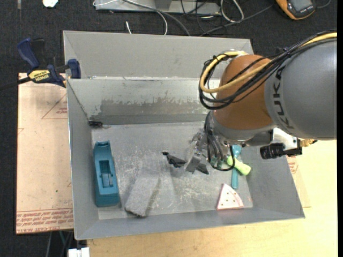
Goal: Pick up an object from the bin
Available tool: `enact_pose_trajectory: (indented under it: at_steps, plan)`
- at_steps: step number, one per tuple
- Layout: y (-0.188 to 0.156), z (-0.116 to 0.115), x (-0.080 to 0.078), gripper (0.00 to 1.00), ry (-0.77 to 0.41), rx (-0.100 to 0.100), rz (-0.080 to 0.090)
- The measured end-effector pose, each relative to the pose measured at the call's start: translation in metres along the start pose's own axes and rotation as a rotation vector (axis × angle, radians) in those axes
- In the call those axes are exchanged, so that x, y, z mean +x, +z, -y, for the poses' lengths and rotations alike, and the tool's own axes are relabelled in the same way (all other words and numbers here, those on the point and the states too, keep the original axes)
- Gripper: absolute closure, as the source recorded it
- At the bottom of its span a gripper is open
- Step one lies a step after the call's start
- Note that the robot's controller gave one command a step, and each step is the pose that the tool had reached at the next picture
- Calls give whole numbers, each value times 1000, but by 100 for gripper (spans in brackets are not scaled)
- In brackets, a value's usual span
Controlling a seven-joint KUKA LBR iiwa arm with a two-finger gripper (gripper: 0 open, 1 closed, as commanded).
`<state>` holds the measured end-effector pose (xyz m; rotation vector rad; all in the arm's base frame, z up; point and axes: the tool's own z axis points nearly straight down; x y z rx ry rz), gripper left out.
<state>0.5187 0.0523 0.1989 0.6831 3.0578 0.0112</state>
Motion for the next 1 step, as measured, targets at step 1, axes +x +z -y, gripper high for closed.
enact_pose_trajectory:
  at_steps: [1]
  plan:
    - [-12, -1, 0, 100, -2, -1, 1]
